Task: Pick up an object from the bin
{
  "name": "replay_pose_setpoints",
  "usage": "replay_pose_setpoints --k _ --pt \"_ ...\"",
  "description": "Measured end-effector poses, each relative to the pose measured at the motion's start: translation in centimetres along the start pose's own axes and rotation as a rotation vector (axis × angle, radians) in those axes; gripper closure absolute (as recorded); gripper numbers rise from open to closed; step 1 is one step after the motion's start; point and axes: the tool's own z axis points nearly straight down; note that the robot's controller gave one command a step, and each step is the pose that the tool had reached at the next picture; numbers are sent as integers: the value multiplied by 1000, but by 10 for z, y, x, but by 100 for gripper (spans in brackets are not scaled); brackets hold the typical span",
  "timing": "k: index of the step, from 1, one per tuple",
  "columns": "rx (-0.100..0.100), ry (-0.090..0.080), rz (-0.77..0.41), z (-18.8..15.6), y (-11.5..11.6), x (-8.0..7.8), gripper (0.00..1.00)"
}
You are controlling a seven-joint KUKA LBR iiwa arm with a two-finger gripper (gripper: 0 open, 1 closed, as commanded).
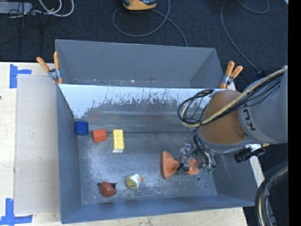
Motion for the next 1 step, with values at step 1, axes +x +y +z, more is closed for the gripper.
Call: replay_pose_setpoints --k 1 --pt "0 0 -1 0 0 0 100"
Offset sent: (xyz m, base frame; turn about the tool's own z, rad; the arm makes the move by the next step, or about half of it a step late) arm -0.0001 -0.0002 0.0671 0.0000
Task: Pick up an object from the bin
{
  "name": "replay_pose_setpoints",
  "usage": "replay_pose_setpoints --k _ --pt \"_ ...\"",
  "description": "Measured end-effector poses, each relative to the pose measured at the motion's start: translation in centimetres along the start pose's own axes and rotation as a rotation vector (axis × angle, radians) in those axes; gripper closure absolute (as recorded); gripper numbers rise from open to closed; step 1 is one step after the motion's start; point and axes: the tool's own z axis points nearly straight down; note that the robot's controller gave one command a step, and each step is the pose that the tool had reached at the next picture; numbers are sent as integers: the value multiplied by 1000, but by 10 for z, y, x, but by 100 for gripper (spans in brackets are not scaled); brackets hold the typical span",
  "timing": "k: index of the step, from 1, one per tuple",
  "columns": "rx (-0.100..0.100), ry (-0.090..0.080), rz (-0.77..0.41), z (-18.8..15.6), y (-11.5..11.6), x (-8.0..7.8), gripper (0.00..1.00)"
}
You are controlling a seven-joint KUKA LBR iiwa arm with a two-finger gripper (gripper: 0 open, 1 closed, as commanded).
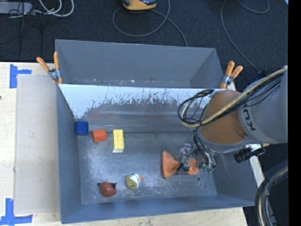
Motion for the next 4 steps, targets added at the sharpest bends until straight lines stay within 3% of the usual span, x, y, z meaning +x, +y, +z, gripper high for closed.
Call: replay_pose_setpoints --k 2,4 --pt "1 10 0 -24 0 3 100" --pt "-1 0 -1 -52 0 0 100"
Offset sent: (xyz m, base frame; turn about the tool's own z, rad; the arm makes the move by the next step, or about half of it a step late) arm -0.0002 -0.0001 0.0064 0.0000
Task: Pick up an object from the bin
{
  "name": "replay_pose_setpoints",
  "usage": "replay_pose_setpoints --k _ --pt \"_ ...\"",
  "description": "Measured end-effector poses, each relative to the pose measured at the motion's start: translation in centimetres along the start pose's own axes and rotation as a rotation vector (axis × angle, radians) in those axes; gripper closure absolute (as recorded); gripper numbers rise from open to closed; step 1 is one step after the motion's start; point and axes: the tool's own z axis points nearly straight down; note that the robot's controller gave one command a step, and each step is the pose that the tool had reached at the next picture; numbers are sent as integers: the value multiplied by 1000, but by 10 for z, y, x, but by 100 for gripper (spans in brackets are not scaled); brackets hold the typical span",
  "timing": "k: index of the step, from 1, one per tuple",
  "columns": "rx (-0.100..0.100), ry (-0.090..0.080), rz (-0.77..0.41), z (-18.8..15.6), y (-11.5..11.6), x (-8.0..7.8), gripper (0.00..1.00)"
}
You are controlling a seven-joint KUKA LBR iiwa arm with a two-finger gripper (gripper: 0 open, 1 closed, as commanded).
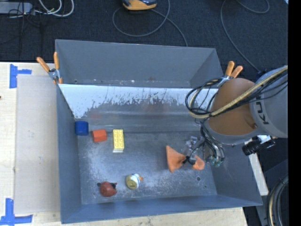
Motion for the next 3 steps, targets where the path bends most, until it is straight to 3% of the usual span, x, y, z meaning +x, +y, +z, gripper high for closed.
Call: replay_pose_setpoints --k 3 --pt "0 6 -2 -16 0 1 100"
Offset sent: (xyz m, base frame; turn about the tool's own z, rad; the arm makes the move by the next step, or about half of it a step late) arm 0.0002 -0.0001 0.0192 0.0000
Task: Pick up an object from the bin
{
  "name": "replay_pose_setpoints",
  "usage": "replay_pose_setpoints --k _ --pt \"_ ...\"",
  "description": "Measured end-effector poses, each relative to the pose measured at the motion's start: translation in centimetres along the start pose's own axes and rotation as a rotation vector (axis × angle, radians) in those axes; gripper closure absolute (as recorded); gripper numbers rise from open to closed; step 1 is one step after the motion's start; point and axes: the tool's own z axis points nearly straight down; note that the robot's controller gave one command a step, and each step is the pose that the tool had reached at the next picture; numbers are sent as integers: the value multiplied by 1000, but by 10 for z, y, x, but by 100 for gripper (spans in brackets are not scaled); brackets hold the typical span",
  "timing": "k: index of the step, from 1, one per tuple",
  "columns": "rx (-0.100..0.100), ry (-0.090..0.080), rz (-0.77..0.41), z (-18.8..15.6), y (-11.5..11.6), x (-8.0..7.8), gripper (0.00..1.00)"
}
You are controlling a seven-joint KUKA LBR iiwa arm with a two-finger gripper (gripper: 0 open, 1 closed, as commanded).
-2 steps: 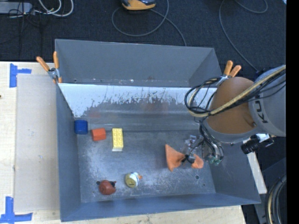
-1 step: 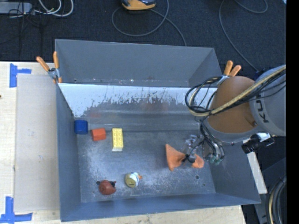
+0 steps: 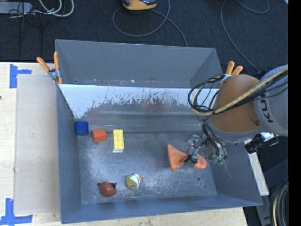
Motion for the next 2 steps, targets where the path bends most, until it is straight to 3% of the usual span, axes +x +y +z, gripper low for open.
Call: replay_pose_setpoints --k 2 --pt "-1 -1 -2 -11 0 0 100"
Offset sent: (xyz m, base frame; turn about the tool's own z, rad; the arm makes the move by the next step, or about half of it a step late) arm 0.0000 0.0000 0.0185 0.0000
